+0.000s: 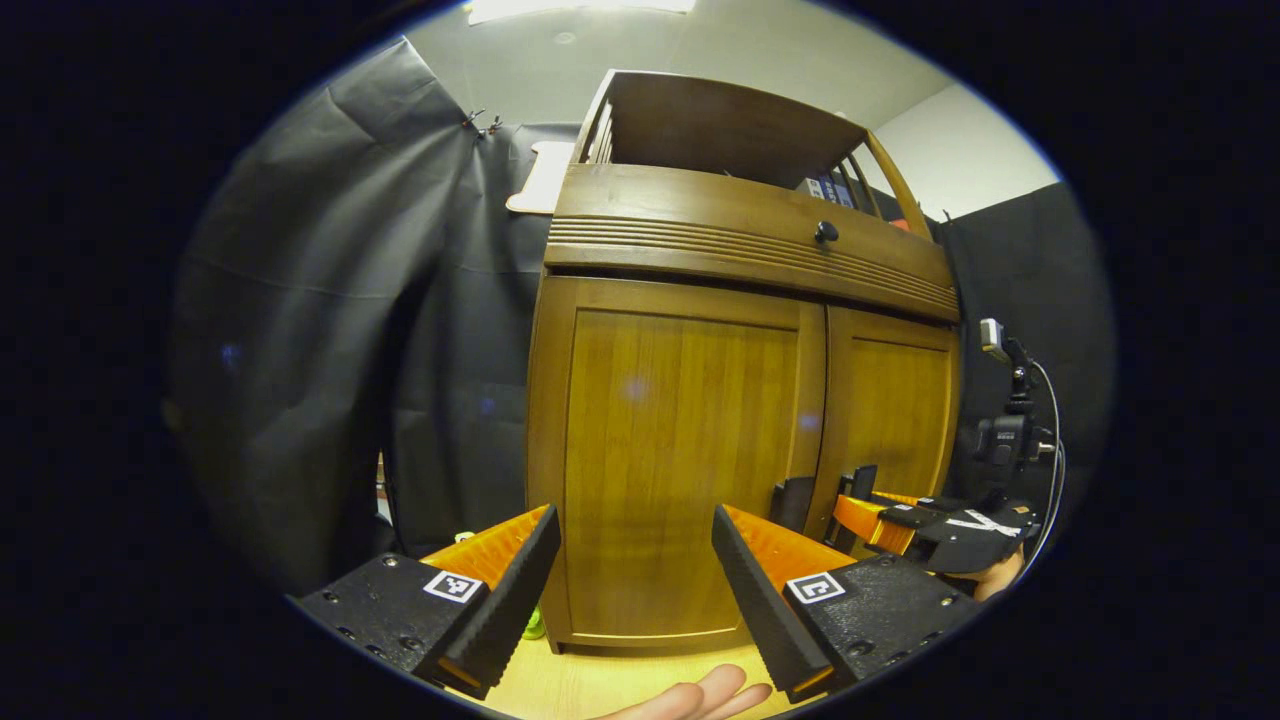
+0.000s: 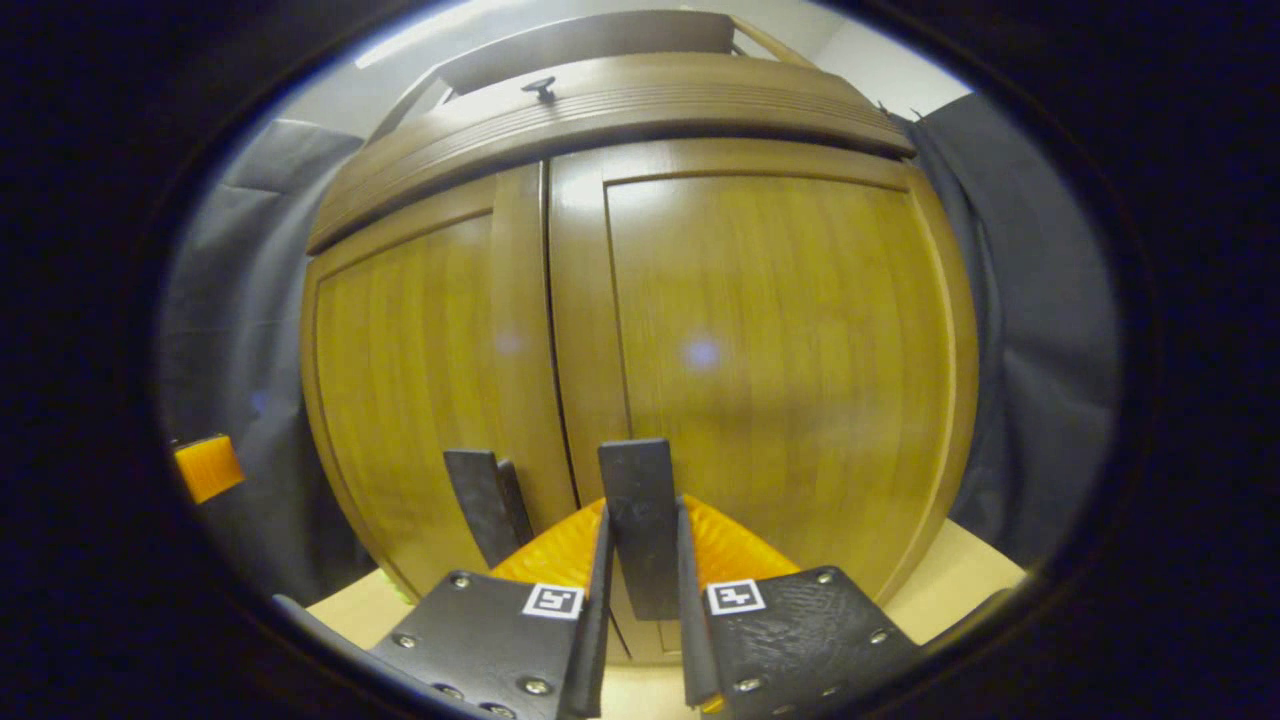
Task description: Open the right door of the double-door shoe cabinet with the right hand, and open the left door with the left hand.
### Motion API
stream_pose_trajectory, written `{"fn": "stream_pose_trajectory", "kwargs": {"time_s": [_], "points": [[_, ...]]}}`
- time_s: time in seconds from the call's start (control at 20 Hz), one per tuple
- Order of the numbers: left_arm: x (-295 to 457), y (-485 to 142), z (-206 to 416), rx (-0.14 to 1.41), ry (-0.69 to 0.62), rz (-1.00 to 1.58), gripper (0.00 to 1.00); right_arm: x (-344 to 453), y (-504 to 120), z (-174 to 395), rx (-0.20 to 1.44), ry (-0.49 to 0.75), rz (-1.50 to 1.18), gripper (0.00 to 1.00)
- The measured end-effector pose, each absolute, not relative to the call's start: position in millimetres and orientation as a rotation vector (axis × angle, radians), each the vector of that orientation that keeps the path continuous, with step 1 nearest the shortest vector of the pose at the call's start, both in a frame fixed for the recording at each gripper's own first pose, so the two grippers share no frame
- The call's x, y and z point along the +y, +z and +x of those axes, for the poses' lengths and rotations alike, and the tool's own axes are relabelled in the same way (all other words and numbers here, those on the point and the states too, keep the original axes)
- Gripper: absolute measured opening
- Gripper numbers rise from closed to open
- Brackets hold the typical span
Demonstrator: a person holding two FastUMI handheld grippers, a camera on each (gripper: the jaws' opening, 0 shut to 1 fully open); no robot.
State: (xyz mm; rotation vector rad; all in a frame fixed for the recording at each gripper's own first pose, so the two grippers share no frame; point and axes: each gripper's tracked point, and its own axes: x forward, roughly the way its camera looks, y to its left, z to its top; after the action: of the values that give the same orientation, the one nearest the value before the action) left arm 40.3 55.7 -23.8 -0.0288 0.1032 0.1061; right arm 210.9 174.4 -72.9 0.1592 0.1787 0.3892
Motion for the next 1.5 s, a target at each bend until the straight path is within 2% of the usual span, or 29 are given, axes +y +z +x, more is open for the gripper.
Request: {"fn": "stream_pose_trajectory", "kwargs": {"time_s": [0.1, 0.15, 0.2, 0.3, 0.4, 0.45, 0.55, 0.6, 0.65, 0.75, 0.8, 0.85, 0.9, 0.95, 1.0, 1.05, 1.1, 1.25, 1.45, 1.5], "points": [[54, -26, 39, 0.104, 0.097, -0.030, 0.90, 171, -72, 202, 0.169, 0.415, 0.143, 0.25], [54, -25, 39, 0.103, 0.099, -0.028, 0.95, 168, -71, 196, 0.167, 0.425, 0.131, 0.29], [55, -25, 39, 0.102, 0.102, -0.026, 0.90, 164, -71, 190, 0.166, 0.437, 0.128, 0.24], [55, -26, 39, 0.102, 0.106, -0.024, 0.95, 158, -68, 180, 0.172, 0.463, 0.134, 0.28], [57, -26, 39, 0.102, 0.110, -0.024, 0.95, 150, -67, 170, 0.173, 0.490, 0.138, 0.28], [57, -26, 39, 0.102, 0.110, -0.023, 0.90, 151, -65, 171, 0.178, 0.498, 0.143, 0.24], [58, -27, 39, 0.104, 0.114, -0.023, 0.90, 149, -59, 170, 0.191, 0.508, 0.141, 0.29], [59, -26, 39, 0.103, 0.123, -0.028, 0.90, 148, -56, 168, 0.195, 0.511, 0.141, 0.25], [59, -27, 39, 0.104, 0.128, -0.028, 0.95, 144, -58, 165, 0.197, 0.516, 0.139, 0.25], [56, -29, 39, 0.112, 0.121, -0.019, 0.95, 139, -58, 160, 0.199, 0.524, 0.140, 0.29], [54, -30, 39, 0.115, 0.116, -0.021, 0.90, 137, -57, 158, 0.200, 0.528, 0.141, 0.21], [53, -30, 38, 0.116, 0.110, -0.023, 0.95, 132, -58, 155, 0.203, 0.531, 0.143, 0.25], [51, -30, 38, 0.112, 0.105, -0.022, 0.91, 127, -58, 150, 0.204, 0.533, 0.144, 0.25], [49, -29, 38, 0.111, 0.102, -0.020, 0.95, 122, -58, 146, 0.207, 0.535, 0.144, 0.25], [49, -29, 37, 0.109, 0.101, -0.016, 0.91, 118, -58, 143, 0.211, 0.537, 0.146, 0.21], [48, -29, 37, 0.108, 0.099, -0.012, 0.95, 114, -57, 140, 0.214, 0.537, 0.145, 0.25], [46, -29, 37, 0.108, 0.095, -0.009, 0.90, 109, -56, 137, 0.217, 0.536, 0.145, 0.25], [38, -32, 38, 0.110, 0.083, 0.010, 0.90, 96, -55, 129, 0.224, 0.533, 0.156, 0.25], [27, -32, 35, 0.108, 0.062, 0.027, 0.91, 75, -53, 119, 0.226, 0.518, 0.170, 0.24], [25, -33, 34, 0.106, 0.057, 0.031, 0.95, 68, -53, 116, 0.227, 0.512, 0.177, 0.24]]}}
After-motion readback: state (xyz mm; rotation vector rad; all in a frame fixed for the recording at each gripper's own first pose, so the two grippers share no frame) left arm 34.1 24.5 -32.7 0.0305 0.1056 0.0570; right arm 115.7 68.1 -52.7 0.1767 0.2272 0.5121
